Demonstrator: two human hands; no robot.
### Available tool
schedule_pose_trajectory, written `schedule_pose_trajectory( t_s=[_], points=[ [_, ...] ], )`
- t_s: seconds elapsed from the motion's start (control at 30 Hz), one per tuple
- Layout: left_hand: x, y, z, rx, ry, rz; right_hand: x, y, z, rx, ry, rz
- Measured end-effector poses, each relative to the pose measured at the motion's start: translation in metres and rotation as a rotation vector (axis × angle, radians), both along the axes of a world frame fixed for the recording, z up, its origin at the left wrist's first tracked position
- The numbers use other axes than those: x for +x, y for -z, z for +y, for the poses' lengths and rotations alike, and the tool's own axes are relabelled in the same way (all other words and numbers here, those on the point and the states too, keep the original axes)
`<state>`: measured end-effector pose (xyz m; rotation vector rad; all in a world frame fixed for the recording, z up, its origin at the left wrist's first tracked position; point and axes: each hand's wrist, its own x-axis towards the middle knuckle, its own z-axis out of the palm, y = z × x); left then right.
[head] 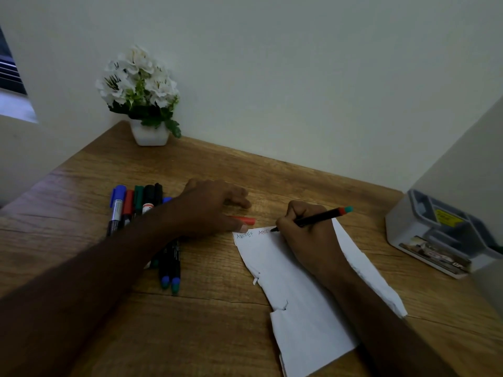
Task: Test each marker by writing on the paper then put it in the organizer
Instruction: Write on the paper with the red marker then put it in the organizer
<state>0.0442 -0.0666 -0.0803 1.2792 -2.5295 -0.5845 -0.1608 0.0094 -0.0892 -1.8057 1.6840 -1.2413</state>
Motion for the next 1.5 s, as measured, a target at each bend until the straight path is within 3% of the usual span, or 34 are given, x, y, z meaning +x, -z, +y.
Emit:
schedule_pose_trajectory(
  t_s=[1.2,1.5],
  points=[
    [0.000,-0.002,0.001,0.003,0.002,-0.014,0.001,-0.002,-0.001,-0.009,0.028,0.007],
    [0.000,0.000,0.001,-0.050,0.008,0.069,-0.005,-0.012,0.005,-0.015,0.017,-0.211]
  ],
)
